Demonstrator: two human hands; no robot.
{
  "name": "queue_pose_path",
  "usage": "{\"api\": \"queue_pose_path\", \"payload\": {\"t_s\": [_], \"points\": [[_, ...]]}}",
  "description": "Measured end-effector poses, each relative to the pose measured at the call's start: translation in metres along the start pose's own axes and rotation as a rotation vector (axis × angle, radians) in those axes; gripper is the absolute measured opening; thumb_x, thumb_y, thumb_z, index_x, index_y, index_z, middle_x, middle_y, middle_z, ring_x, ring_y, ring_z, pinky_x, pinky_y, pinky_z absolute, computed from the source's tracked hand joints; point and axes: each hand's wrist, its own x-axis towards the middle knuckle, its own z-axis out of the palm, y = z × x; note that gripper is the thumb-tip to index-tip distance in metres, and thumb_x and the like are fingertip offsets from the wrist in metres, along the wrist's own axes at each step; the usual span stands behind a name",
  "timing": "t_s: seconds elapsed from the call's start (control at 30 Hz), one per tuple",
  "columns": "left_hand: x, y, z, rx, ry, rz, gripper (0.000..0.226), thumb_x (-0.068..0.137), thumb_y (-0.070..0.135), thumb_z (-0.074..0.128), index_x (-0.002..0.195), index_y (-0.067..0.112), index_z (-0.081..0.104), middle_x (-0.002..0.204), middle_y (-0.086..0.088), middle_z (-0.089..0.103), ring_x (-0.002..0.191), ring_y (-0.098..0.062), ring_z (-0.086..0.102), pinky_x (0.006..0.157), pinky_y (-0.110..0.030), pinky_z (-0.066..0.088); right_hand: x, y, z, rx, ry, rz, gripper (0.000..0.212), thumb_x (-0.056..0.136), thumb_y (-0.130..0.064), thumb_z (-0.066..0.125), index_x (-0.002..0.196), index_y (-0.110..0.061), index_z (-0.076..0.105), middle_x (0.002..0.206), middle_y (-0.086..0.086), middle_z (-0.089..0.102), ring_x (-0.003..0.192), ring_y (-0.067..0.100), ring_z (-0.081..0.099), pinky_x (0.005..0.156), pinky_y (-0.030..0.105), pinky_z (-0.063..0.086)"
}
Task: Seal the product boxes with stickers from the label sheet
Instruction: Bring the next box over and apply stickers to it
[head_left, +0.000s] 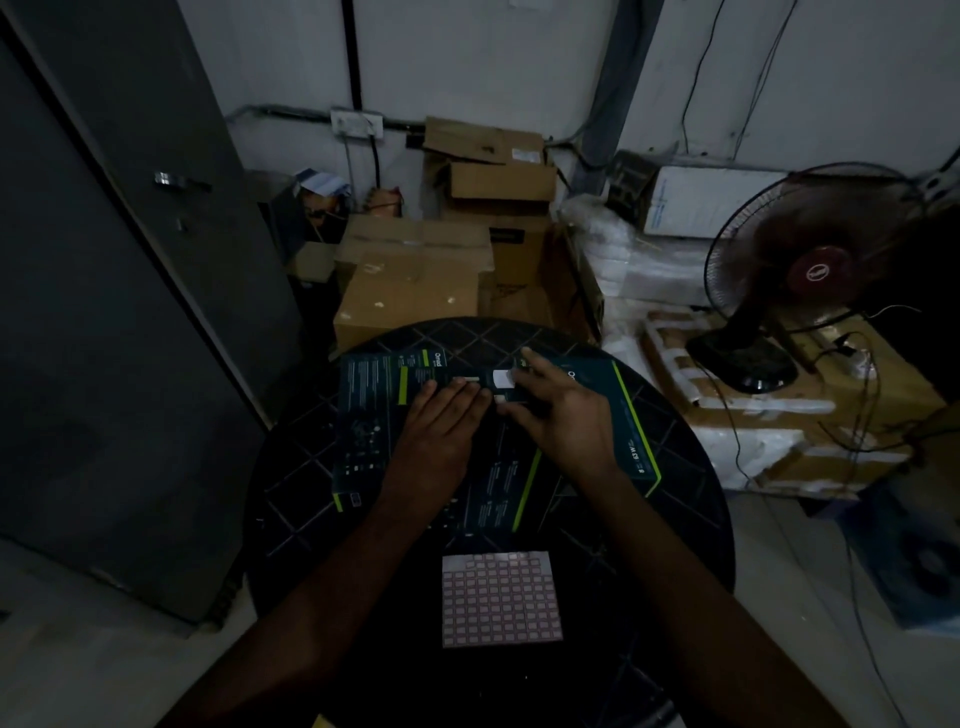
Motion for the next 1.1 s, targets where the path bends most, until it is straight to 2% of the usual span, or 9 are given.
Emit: {"api": "queue_pose_path", "payload": {"t_s": [0.1,0.37,0.53,0.6,0.67,0.73,0.83,1.0,1.1], "points": [[-0.002,-0.001,0.001,-0.013,0.006,0.019,0.061,0.081,-0.002,0.063,0.139,0.008,0.05,0.14,-0.009,0.058,0.136,-0.024,0.045,0.118,-0.046,0.026,0.0,0.0,-0.006,0.065,-0.025,-0.027,0.049,0.076,-0.043,0.082,0.122,-0.031,0.07,0.146,-0.014,0.053,0.117,0.003,0.062,0.089,0.022,0.055],[-0.004,0.002,-0.001,-0.034,-0.054,-0.011,0.053,0.084,0.003,0.048,0.137,0.007,0.055,0.141,-0.008,0.057,0.135,-0.023,0.049,0.117,-0.043,0.028,-0.008,-0.004,-0.001,-0.082,0.046,-0.179,0.018,0.086,-0.032,0.074,0.103,-0.033,0.077,0.131,-0.012,0.066,0.1,0.018,0.068,0.071,0.028,0.055],[-0.003,0.002,-0.003,-0.055,-0.055,-0.02,0.052,0.083,0.001,0.052,0.135,0.009,0.058,0.138,-0.007,0.059,0.133,-0.022,0.05,0.116,-0.042,0.03,-0.006,0.0,-0.003,-0.069,0.009,-0.131,0.039,0.079,-0.041,0.078,0.117,-0.032,0.073,0.136,-0.013,0.063,0.107,0.012,0.068,0.079,0.027,0.057],[-0.003,0.002,-0.004,-0.05,-0.058,-0.023,0.054,0.081,-0.001,0.052,0.134,0.008,0.058,0.138,-0.007,0.06,0.133,-0.023,0.051,0.115,-0.043,0.03,-0.004,-0.002,-0.007,-0.038,0.017,-0.121,0.033,0.084,-0.042,0.075,0.116,-0.036,0.073,0.138,-0.017,0.06,0.11,0.004,0.064,0.078,0.018,0.051],[-0.004,0.003,-0.004,-0.042,-0.051,-0.025,0.055,0.08,-0.002,0.051,0.134,0.007,0.058,0.137,-0.008,0.06,0.133,-0.023,0.05,0.115,-0.043,0.03,-0.006,-0.004,-0.006,-0.096,0.031,-0.211,0.018,0.09,-0.033,0.069,0.106,-0.036,0.075,0.134,-0.018,0.063,0.103,0.008,0.067,0.069,0.022,0.05],[-0.006,0.005,-0.004,-0.049,-0.052,-0.031,0.058,0.077,-0.007,0.058,0.134,0.006,0.058,0.138,-0.008,0.059,0.134,-0.023,0.049,0.116,-0.043,0.029,-0.012,-0.006,-0.002,-0.164,0.072,-0.255,0.019,0.086,-0.023,0.068,0.101,-0.033,0.075,0.126,-0.017,0.067,0.09,0.014,0.067,0.058,0.024,0.046],[-0.005,0.006,-0.004,-0.058,-0.075,-0.045,0.065,0.074,-0.01,0.068,0.135,0.008,0.057,0.14,-0.007,0.058,0.135,-0.023,0.048,0.116,-0.043,0.028,-0.016,-0.014,0.003,-0.178,0.113,-0.183,0.023,0.079,-0.018,0.076,0.099,-0.029,0.076,0.118,-0.014,0.071,0.088,0.016,0.067,0.056,0.02,0.038],[-0.003,0.006,-0.005,-0.069,-0.065,-0.06,0.065,0.073,-0.012,0.069,0.134,0.007,0.058,0.139,-0.008,0.059,0.134,-0.024,0.049,0.118,-0.044,0.026,-0.013,-0.01,-0.001,-0.024,0.132,-0.137,0.013,0.083,-0.026,0.077,0.094,-0.032,0.078,0.118,-0.014,0.072,0.095,0.012,0.071,0.066,0.024,0.055],[-0.007,0.008,-0.006,-0.071,-0.047,-0.054,0.056,0.08,-0.005,0.065,0.134,0.007,0.059,0.139,-0.008,0.059,0.135,-0.023,0.049,0.119,-0.042,0.024,-0.015,-0.012,-0.002,-0.057,0.126,-0.111,0.015,0.081,-0.024,0.08,0.093,-0.032,0.078,0.101,-0.014,0.075,0.085,0.01,0.07,0.056,0.023,0.051]]}}
